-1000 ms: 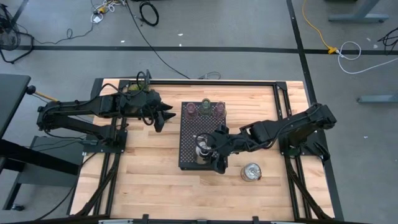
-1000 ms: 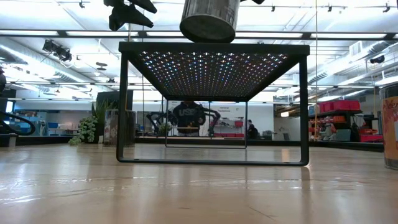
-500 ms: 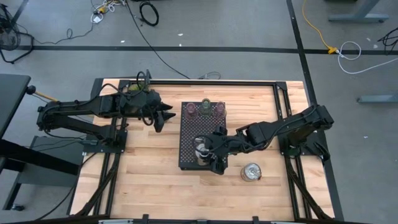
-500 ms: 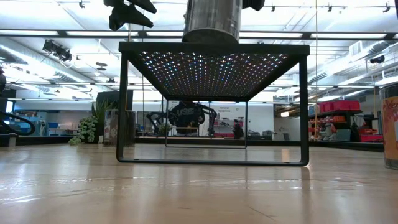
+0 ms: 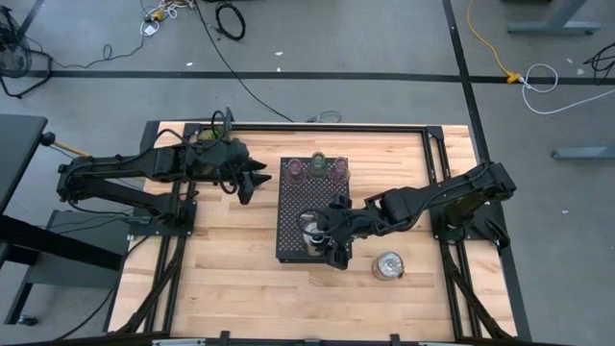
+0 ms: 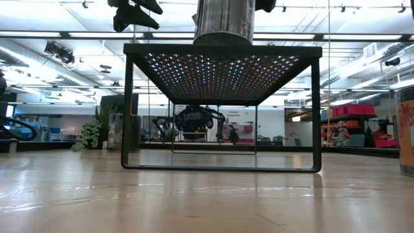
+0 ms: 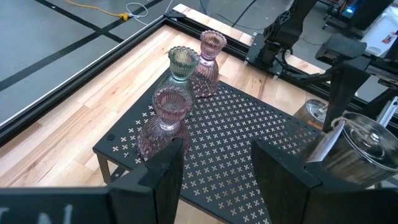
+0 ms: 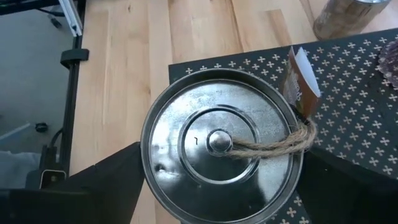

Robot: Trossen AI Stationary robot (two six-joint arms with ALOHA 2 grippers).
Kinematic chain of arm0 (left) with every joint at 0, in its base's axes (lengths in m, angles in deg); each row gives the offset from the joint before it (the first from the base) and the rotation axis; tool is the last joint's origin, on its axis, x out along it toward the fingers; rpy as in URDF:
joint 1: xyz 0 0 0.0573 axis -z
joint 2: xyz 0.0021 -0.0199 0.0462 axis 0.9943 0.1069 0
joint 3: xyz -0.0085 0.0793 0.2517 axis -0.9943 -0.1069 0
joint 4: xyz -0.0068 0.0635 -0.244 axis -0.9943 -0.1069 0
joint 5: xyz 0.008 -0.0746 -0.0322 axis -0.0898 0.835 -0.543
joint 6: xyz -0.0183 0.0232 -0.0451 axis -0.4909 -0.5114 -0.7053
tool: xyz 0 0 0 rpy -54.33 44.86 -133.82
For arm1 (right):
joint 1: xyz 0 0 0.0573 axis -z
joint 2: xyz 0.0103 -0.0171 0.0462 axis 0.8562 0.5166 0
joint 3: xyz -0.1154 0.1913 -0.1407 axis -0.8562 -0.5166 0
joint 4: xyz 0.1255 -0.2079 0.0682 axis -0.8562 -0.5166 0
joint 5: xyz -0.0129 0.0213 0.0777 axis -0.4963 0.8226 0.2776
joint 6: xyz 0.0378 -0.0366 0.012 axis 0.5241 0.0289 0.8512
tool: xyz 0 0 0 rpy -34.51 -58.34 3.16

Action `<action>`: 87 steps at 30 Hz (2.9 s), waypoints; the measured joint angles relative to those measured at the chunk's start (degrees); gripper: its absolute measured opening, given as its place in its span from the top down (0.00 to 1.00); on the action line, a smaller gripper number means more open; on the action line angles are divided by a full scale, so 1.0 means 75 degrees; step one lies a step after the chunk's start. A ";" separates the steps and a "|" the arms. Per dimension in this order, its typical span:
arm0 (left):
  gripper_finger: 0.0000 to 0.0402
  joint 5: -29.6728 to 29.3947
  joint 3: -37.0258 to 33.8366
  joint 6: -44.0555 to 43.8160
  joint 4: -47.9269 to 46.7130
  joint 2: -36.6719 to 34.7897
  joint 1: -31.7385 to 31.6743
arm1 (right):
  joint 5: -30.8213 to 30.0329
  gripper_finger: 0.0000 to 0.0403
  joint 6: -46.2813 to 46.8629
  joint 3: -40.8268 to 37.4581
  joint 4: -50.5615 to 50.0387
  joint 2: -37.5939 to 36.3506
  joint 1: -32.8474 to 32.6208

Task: Pick & Place candle stick holders
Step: Put the right brown scented candle on the shelf, then put the orange scented candle on the shelf

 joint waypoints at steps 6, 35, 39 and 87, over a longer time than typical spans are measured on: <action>0.53 0.0000 0.0000 -0.0002 -0.0002 0.0000 0.0000 | 0.0013 0.03 0.0000 0.0000 0.0112 -0.0005 0.0022; 0.53 0.0000 0.0000 -0.0011 -0.0011 0.0000 0.0000 | -0.0464 0.02 -0.0218 0.0000 -0.0564 -0.0675 0.0117; 0.53 0.0000 0.0000 -0.0011 -0.0013 0.0000 0.0003 | -0.0583 0.02 -0.0075 0.0000 -0.1699 -0.1009 0.0117; 0.53 -0.0003 0.0000 -0.0222 0.0036 0.0000 0.0002 | -0.0175 0.02 0.3722 -0.2205 -0.3644 -0.1303 -0.3167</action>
